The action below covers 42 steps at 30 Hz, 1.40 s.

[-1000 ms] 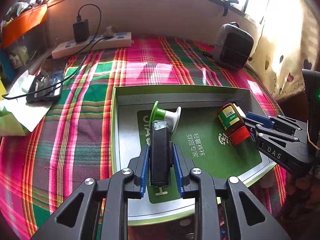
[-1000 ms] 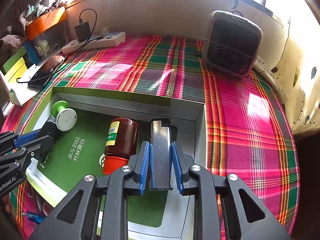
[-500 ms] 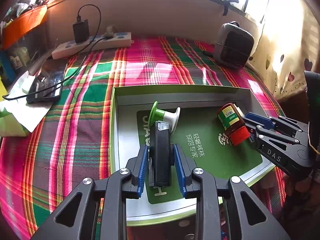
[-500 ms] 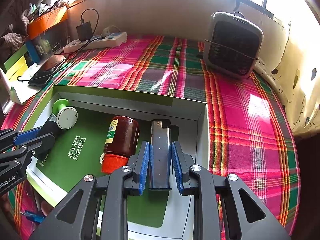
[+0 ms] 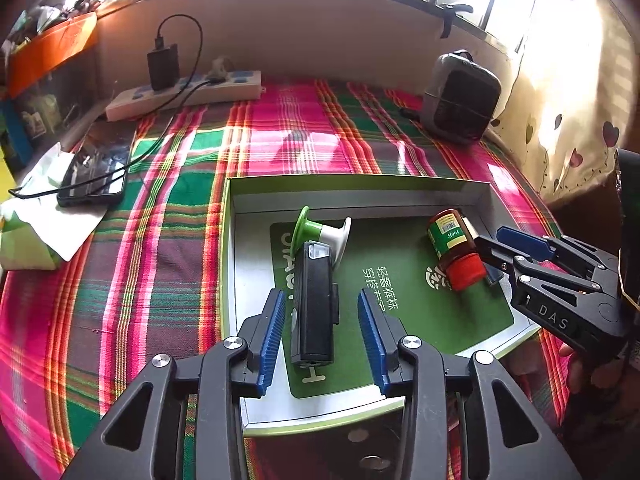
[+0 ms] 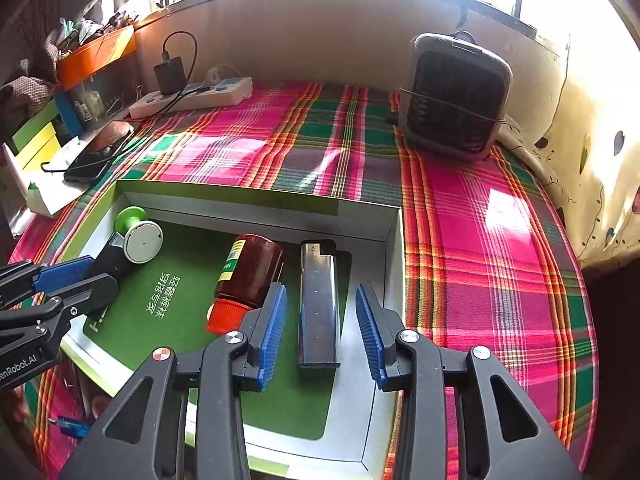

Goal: Organize rigid objects
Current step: 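Withdraw both grippers toward the white charger and pink clip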

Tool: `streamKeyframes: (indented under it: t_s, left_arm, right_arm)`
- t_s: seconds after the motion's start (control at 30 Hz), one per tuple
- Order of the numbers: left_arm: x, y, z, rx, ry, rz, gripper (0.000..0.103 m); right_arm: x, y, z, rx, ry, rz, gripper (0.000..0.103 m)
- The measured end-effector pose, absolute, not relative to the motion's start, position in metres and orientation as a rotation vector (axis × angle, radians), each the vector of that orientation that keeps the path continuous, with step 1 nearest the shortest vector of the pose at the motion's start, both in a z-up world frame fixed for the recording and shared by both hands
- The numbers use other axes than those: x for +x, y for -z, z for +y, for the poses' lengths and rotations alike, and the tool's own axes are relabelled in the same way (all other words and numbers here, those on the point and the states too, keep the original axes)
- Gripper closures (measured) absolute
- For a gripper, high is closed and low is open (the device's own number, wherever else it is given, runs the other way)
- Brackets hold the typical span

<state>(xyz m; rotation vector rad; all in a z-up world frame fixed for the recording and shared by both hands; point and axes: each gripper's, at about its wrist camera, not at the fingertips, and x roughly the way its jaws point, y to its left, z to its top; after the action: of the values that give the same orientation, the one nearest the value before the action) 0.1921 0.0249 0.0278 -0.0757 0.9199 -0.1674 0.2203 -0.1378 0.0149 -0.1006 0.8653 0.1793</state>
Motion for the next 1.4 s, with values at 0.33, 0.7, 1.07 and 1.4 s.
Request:
streamKeyframes:
  t_s: [0.33,0.7,1.07,1.4]
  left_arm:
    - [0.165,-0.045,0.028,-0.087,0.18,0.868,0.066]
    - [0.117,-0.055,0.045,-0.127,0.2,0.822,0.066]
    - [0.076,-0.045,0.063,-0.159,0.235,0.831,0.066]
    - [0.055,-0.034,0.069,-0.157,0.273,0.856,0.066]
  right_arm:
    - [0.197,-0.029,-0.145,-0.063,-0.172,0.832,0.065]
    - [0.143,-0.046,-0.155,-0.014,-0.18,0.794,0.064]
    - [0.076,-0.032,-0.139,0.09,-0.209,0.814,0.054]
    - [0.054,-0.01,-0.11,0.131,-0.172,0.855,0.044]
